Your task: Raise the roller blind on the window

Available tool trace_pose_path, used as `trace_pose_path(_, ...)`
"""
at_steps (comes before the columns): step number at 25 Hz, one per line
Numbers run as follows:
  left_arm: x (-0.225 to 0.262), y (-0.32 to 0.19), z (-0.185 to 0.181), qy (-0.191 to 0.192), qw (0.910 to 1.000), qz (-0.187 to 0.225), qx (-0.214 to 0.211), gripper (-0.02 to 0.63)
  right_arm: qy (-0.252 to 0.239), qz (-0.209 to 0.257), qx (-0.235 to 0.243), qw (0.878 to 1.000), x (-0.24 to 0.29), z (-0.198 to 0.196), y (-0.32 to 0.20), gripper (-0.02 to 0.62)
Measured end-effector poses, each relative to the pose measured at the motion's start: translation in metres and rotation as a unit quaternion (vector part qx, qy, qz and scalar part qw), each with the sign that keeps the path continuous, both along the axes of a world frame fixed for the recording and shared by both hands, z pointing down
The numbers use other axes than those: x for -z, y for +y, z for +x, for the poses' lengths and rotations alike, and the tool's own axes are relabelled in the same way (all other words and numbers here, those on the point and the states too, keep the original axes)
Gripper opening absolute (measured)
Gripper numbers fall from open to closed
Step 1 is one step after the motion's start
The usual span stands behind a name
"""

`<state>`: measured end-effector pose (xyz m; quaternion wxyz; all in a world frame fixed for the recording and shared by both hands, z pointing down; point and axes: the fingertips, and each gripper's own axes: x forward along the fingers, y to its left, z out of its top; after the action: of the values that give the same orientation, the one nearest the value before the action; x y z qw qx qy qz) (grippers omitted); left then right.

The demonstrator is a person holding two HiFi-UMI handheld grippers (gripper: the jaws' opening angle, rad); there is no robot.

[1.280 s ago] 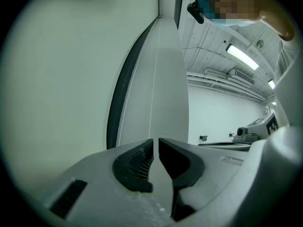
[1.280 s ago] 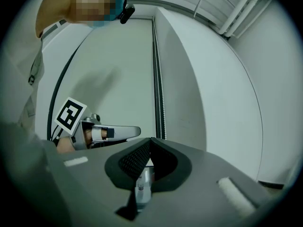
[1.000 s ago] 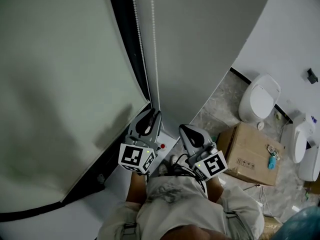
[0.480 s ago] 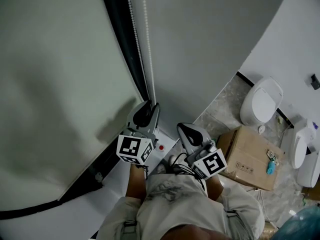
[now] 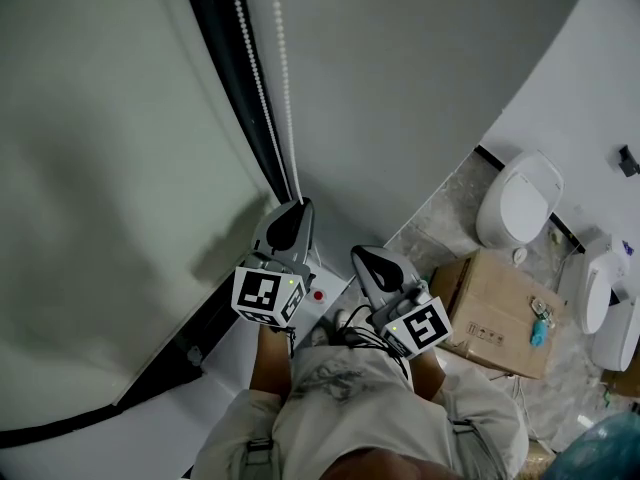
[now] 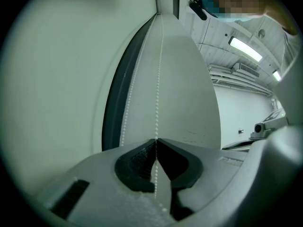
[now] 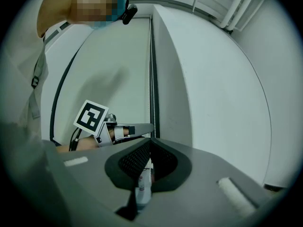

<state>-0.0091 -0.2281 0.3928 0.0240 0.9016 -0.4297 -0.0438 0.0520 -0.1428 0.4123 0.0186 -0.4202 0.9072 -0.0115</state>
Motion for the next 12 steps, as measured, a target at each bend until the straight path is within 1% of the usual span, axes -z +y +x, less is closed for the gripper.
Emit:
trace_pose_path(2,-0.001,0.002,0.002,0.002,1.0000,-0.002,-0.007,0.015,0.000,0.000,-0.001,1.000,0.000,0.001,0.000,0.011)
trace_pose_path(7,-0.001,0.015,0.000,0.020,0.9995,-0.012,-0.021,0.012,0.000,-0.001,0.008,1.000,0.004,-0.003,0.004,0.011)
trace_pose_path(9,-0.004,0.021,-0.001,0.024,0.9992,-0.019,-0.027,0.012,-0.003,-0.007,0.018,1.000,0.006,-0.007,0.005,0.011)
trace_pose_path(12,-0.008,0.031,-0.003,0.030,0.9985,-0.028,-0.036,0.012,-0.023,0.001,0.038,0.999,0.021,-0.017,0.006,0.011)
